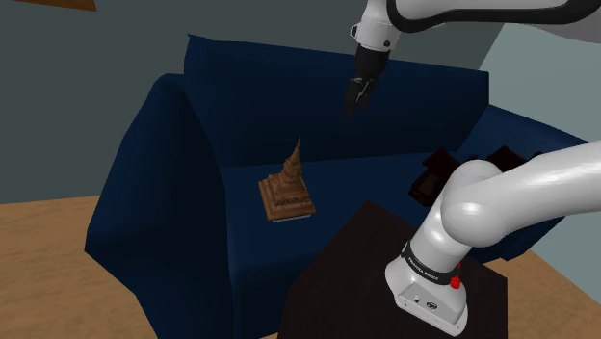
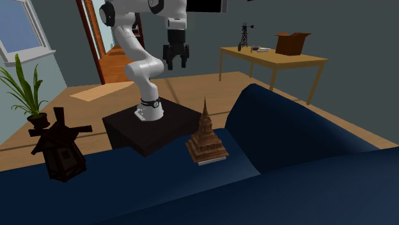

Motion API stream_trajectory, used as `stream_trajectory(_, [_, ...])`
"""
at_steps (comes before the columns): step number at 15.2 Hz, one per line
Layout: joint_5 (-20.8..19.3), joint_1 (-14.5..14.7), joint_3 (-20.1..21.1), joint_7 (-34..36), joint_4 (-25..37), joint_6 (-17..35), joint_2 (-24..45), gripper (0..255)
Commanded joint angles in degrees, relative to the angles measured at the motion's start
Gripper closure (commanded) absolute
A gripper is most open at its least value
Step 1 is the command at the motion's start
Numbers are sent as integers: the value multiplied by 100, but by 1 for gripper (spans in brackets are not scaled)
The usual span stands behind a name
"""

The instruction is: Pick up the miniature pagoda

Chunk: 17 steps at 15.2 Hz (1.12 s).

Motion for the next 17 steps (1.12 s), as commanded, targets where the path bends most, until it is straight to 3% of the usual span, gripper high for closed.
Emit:
stream_trajectory(1, [0,0,0,0,0,0,0,0])
stream_trajectory(6, [-11,-282,784,1754,-934,1519,42,0])
stream_trajectory(11, [-317,-795,1748,3738,-1362,3012,701,0])
stream_trajectory(14, [-796,-1360,2466,5137,-1341,3773,1330,0])
stream_trajectory(17, [-1633,-2183,3321,6773,-1101,4290,2059,0])
